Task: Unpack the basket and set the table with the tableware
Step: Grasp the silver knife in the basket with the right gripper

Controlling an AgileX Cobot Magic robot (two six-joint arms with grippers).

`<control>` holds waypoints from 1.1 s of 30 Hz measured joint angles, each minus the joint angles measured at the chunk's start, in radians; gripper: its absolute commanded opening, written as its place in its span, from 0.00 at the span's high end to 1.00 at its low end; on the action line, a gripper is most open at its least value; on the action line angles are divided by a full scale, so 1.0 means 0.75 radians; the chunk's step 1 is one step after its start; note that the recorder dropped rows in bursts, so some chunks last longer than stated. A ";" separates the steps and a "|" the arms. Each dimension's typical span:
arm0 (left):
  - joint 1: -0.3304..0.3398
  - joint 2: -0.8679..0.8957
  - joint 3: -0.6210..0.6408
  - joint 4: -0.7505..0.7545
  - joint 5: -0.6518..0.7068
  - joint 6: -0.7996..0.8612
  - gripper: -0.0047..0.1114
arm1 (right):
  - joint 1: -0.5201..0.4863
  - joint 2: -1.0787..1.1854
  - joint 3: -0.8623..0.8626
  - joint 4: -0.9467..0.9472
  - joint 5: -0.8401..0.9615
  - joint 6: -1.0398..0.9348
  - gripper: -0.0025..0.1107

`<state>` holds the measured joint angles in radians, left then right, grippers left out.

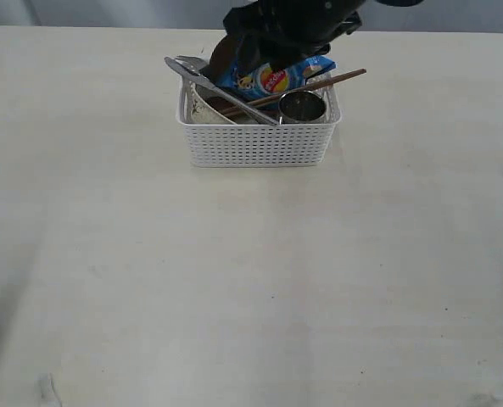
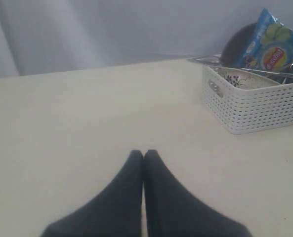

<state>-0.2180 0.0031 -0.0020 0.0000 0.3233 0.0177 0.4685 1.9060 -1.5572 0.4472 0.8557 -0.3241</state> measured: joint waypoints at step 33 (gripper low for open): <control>0.000 0.000 0.000 0.000 0.000 0.000 0.96 | 0.102 0.272 -0.139 -0.297 -0.078 0.067 0.98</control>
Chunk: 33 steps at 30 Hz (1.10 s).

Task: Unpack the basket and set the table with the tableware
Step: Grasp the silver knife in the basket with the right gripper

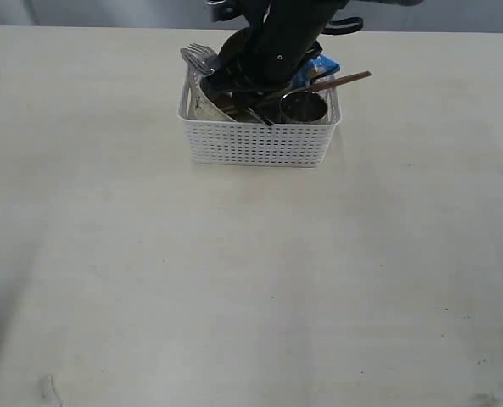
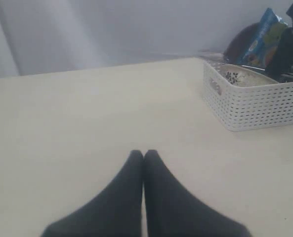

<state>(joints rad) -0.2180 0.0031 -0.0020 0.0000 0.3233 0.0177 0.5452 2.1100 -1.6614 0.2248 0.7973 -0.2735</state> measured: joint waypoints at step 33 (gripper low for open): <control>0.000 0.000 0.000 0.000 0.000 0.000 0.96 | 0.009 -0.163 -0.006 -0.009 0.104 -0.023 0.98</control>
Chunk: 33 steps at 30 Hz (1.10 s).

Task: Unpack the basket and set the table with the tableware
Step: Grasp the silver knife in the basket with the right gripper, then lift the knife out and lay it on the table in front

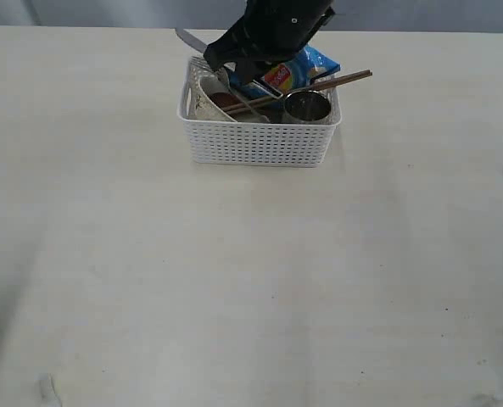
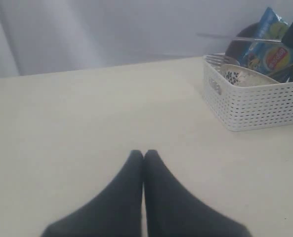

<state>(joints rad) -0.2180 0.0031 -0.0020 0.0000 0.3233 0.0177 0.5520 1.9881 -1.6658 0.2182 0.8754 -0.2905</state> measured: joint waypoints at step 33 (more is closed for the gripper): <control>0.000 0.000 0.000 0.000 0.000 0.000 0.96 | 0.494 -0.677 1.584 0.005 -1.269 1.306 0.98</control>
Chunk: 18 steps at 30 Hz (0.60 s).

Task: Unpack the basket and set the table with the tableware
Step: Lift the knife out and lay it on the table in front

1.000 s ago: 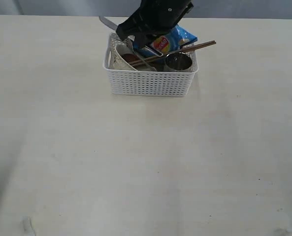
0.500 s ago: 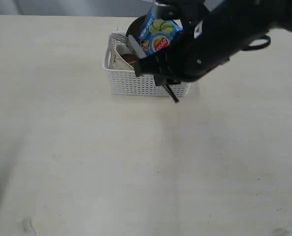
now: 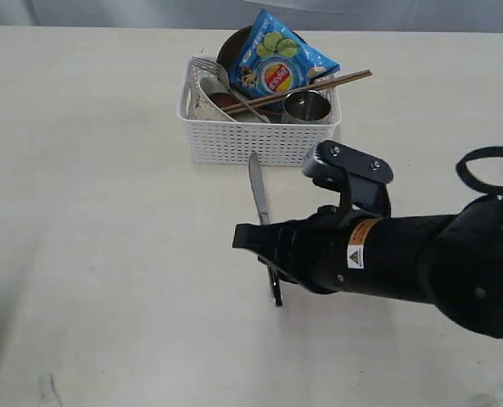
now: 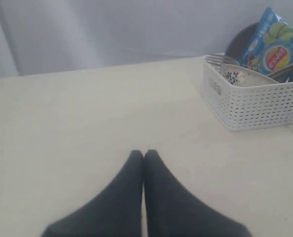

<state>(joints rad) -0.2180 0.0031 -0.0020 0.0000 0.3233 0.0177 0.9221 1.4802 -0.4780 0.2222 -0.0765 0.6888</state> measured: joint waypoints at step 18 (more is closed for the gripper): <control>0.000 0.000 0.000 0.000 0.000 0.000 0.96 | 0.249 0.386 0.003 0.128 -0.408 0.270 0.98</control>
<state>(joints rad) -0.2180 0.0031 -0.0020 0.0000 0.3233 0.0177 1.1087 1.7697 -0.4758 0.3185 -0.3828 0.8912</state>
